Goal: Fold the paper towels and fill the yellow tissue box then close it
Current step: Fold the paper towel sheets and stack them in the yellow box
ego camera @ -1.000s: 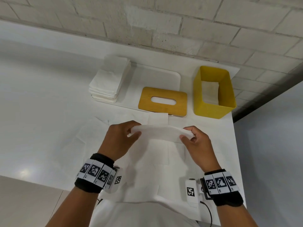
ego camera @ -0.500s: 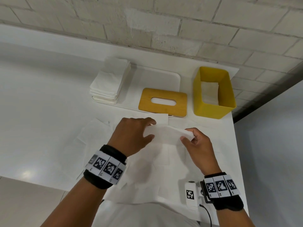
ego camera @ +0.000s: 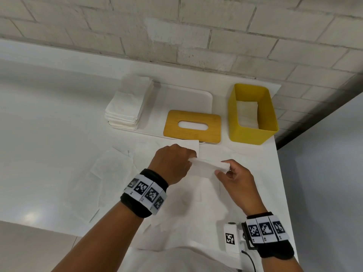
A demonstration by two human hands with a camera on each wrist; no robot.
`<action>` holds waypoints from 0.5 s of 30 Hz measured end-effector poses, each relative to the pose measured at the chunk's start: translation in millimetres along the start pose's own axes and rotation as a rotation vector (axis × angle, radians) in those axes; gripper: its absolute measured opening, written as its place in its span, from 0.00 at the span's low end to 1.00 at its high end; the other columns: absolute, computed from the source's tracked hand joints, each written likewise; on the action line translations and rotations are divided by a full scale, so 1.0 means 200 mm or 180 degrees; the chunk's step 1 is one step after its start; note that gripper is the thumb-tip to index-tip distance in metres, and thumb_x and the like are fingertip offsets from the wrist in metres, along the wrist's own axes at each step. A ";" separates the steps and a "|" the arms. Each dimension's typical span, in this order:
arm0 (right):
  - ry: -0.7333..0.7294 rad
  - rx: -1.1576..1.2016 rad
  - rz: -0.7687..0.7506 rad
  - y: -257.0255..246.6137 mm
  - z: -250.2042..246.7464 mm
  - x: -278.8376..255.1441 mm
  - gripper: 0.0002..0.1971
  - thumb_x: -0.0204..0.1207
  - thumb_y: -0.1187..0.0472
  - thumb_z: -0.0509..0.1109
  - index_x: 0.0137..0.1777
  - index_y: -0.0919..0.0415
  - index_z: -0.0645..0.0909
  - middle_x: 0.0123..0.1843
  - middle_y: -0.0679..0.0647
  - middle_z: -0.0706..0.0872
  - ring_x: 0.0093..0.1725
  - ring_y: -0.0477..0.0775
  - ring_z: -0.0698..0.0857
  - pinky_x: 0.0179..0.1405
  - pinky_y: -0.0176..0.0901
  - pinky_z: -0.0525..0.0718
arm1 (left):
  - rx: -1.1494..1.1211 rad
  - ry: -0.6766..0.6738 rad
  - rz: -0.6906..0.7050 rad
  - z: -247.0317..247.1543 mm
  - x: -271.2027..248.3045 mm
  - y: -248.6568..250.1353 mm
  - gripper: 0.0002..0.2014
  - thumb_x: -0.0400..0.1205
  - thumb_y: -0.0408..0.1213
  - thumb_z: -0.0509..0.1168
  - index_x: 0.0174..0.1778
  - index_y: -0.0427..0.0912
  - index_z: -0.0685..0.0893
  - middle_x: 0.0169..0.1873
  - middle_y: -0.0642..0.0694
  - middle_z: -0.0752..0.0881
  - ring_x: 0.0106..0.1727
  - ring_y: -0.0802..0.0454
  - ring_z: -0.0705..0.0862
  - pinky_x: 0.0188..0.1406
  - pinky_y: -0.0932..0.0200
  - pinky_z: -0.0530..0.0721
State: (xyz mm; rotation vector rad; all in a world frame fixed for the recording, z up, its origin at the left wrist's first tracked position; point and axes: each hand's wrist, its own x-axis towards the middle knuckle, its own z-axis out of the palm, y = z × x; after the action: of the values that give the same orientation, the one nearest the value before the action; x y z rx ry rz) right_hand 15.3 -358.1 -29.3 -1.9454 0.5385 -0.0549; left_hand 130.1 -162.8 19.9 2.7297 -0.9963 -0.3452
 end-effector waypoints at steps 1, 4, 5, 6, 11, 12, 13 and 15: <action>-0.0049 0.0102 0.0030 -0.01 -0.01 -0.01 0.04 0.78 0.56 0.77 0.48 0.53 0.84 0.40 0.57 0.88 0.40 0.56 0.86 0.46 0.49 0.84 | -0.0316 0.0021 -0.0030 -0.01 -0.01 -0.02 0.11 0.87 0.47 0.62 0.64 0.58 0.86 0.53 0.49 0.91 0.55 0.46 0.87 0.53 0.53 0.84; -0.0159 0.0753 0.0111 -0.07 -0.04 -0.03 0.06 0.80 0.63 0.76 0.55 0.56 0.87 0.48 0.51 0.94 0.51 0.50 0.92 0.56 0.49 0.87 | -0.1609 0.0202 -0.0233 -0.04 -0.04 -0.09 0.04 0.83 0.47 0.70 0.51 0.58 0.89 0.43 0.59 0.90 0.46 0.58 0.87 0.47 0.59 0.84; -0.0152 0.0965 0.0058 -0.10 -0.04 -0.03 0.06 0.80 0.66 0.75 0.55 0.57 0.88 0.49 0.51 0.94 0.52 0.50 0.92 0.55 0.48 0.85 | -0.2012 0.0259 -0.0360 -0.05 -0.04 -0.09 0.01 0.82 0.46 0.72 0.47 0.58 0.89 0.40 0.60 0.90 0.43 0.61 0.86 0.44 0.62 0.83; -0.0136 0.1152 -0.0010 -0.13 -0.04 -0.03 0.06 0.81 0.67 0.74 0.54 0.59 0.88 0.49 0.53 0.94 0.53 0.54 0.92 0.55 0.48 0.85 | -0.2399 0.0340 -0.0494 -0.06 -0.05 -0.10 0.01 0.82 0.46 0.73 0.46 0.56 0.90 0.40 0.59 0.90 0.43 0.61 0.87 0.43 0.61 0.84; -0.0083 0.1513 -0.0273 -0.30 0.06 0.02 0.18 0.83 0.65 0.73 0.71 0.56 0.80 0.56 0.53 0.92 0.57 0.53 0.90 0.56 0.49 0.89 | -0.4107 0.0553 -0.0780 -0.04 -0.09 -0.05 0.10 0.83 0.36 0.73 0.60 0.46 0.92 0.54 0.48 0.94 0.57 0.44 0.92 0.63 0.38 0.89; -0.0029 0.1430 -0.0331 -0.32 0.09 0.04 0.20 0.81 0.62 0.75 0.73 0.54 0.79 0.59 0.50 0.92 0.59 0.51 0.90 0.59 0.49 0.89 | -0.4250 0.0580 -0.0770 -0.04 -0.09 -0.04 0.11 0.84 0.34 0.73 0.62 0.45 0.91 0.55 0.46 0.94 0.58 0.44 0.92 0.66 0.37 0.87; 0.0009 0.1371 -0.0376 -0.34 0.11 0.05 0.23 0.79 0.57 0.77 0.73 0.51 0.78 0.62 0.48 0.91 0.62 0.50 0.89 0.62 0.50 0.88 | -0.4331 0.0603 -0.0742 -0.03 -0.10 -0.03 0.12 0.84 0.33 0.73 0.63 0.44 0.90 0.56 0.46 0.94 0.59 0.44 0.92 0.67 0.37 0.87; 0.0015 0.1477 -0.0285 -0.37 0.14 0.08 0.28 0.75 0.54 0.79 0.75 0.49 0.76 0.67 0.47 0.89 0.67 0.50 0.87 0.66 0.52 0.86 | -0.4350 0.0631 -0.0681 -0.03 -0.10 -0.01 0.13 0.84 0.32 0.72 0.64 0.43 0.90 0.56 0.47 0.94 0.59 0.45 0.92 0.67 0.38 0.87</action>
State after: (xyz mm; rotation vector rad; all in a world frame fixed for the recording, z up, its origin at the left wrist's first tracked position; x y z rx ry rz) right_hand 63.0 -316.7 20.8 -1.5143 0.3988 -0.2220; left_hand 118.3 -146.8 27.5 1.5382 -0.1888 -0.5125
